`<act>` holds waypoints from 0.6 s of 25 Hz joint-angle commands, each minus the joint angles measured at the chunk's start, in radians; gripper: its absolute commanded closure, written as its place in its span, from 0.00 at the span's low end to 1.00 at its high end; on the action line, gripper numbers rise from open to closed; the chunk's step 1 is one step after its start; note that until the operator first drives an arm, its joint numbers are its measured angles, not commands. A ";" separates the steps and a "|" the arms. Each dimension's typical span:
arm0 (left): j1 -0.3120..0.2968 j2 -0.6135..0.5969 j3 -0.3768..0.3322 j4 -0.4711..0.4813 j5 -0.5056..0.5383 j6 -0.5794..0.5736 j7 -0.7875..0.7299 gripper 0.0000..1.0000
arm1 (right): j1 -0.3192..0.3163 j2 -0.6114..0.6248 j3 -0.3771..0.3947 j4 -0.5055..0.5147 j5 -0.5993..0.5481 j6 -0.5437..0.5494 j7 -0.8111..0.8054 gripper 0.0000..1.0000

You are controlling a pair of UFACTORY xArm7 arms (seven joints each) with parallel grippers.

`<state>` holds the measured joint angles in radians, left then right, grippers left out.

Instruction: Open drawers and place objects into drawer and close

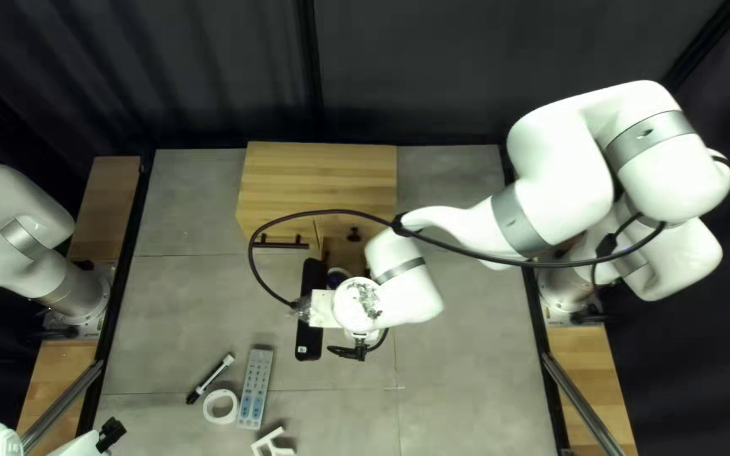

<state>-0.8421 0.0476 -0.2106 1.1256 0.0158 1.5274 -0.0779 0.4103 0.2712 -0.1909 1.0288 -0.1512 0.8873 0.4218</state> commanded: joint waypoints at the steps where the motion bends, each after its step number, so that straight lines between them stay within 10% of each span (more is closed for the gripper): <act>1: 0.000 0.000 0.000 0.000 0.000 0.000 0.000 0.00 | -0.007 -0.007 -0.002 -0.002 0.008 0.025 -0.011 0.00; 15: 0.000 0.000 0.000 0.000 0.000 0.000 0.000 0.00 | -0.032 -0.024 0.000 -0.035 0.028 0.013 -0.106 0.00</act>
<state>-0.8421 0.0476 -0.2106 1.1256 0.0158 1.5274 -0.0779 0.3834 0.2448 -0.1948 0.9996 -0.1324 0.9151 0.3354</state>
